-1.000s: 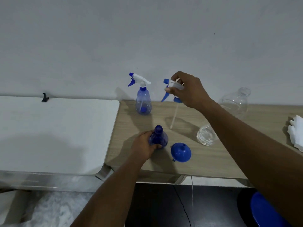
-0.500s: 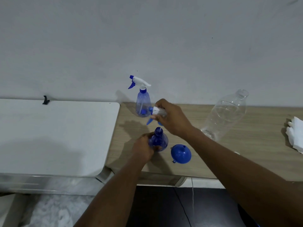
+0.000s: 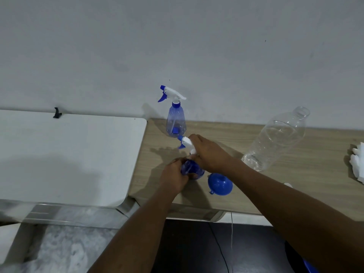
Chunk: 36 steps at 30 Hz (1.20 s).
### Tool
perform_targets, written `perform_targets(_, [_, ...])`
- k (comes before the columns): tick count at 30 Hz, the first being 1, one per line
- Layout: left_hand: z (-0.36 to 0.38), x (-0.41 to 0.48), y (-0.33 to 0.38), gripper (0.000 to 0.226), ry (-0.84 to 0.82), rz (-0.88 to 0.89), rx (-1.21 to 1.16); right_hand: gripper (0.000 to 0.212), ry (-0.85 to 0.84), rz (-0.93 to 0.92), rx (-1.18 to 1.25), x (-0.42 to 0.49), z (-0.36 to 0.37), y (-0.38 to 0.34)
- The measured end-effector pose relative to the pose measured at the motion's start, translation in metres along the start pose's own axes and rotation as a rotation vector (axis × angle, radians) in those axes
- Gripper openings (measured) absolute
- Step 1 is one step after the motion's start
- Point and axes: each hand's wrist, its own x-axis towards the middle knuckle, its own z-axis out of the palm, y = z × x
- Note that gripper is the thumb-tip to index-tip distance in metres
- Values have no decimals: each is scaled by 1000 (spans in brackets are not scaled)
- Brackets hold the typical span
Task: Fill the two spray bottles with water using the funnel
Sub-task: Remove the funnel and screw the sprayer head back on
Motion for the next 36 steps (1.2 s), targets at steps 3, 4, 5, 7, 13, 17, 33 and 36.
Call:
perform_targets(3, [1,1,-1,62,-1,-2,-42,41,80,1,-19,0,10,1])
perform_targets(4, [0,1,-1,62,-9,-1,-60,42,96,4,-23,1,11,1])
perform_targets(5, [0,0,-2,61,-10,5,-77,46,105,-2,-28,0,10,3])
perform_targets(7, [1,2,-5,56,20,20,-95,55,110,-49,-49,0,10,7])
perform_targets(13, [7,4,-10,51,41,43,-52,50,196,-20,-163,1,19,8])
perform_targets(17, [4,4,-10,48,45,75,-52,44,227,-52,-103,-1,19,9])
perform_targets(33, [5,3,-12,56,34,85,-53,48,209,-58,-76,-2,21,12])
perform_targets(36, [3,3,-14,53,42,113,-43,41,178,-35,-65,-2,20,11])
